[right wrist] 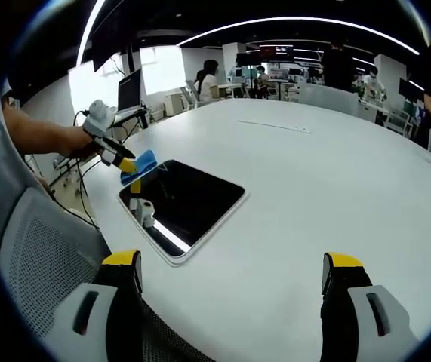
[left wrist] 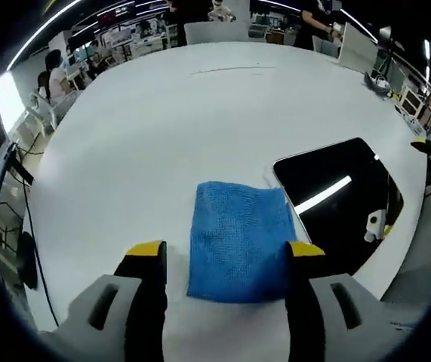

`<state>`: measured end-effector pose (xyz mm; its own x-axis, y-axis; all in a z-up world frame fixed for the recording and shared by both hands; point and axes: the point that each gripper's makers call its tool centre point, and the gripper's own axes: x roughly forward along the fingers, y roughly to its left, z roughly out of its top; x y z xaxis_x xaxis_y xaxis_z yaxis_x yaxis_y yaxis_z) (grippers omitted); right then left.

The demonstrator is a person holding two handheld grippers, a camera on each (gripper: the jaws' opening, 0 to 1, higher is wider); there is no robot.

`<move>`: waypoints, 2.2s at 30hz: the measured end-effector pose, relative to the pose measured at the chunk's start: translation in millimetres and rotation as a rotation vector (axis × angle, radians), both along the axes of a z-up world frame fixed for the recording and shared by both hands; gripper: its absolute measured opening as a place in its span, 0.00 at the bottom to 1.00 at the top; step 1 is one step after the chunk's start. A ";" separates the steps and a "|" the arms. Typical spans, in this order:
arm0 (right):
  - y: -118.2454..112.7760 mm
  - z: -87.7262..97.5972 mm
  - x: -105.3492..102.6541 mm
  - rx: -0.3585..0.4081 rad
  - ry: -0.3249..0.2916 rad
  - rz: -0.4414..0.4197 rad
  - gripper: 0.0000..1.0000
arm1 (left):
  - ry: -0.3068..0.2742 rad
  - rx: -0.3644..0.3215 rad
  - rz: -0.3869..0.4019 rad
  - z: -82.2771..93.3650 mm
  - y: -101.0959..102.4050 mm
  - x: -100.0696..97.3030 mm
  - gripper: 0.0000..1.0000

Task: Wipe the mirror surface with the cleaning cloth until all visible marks leave the cleaned area.

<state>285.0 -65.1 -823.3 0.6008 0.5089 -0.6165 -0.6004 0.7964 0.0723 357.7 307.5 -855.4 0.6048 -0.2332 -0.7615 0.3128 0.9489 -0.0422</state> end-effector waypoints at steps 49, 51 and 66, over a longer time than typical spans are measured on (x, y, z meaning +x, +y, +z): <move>-3.8 8.3 2.2 -0.028 -0.039 0.033 0.99 | -0.212 -0.203 -0.168 66.1 41.2 -46.4 0.99; -4.3 7.0 1.4 -0.027 -0.029 0.033 0.99 | -0.205 -0.205 -0.174 65.7 39.1 -47.2 0.99; -5.9 4.7 0.9 -0.029 -0.021 0.024 0.99 | -0.205 -0.179 -0.223 66.0 33.4 -46.9 0.99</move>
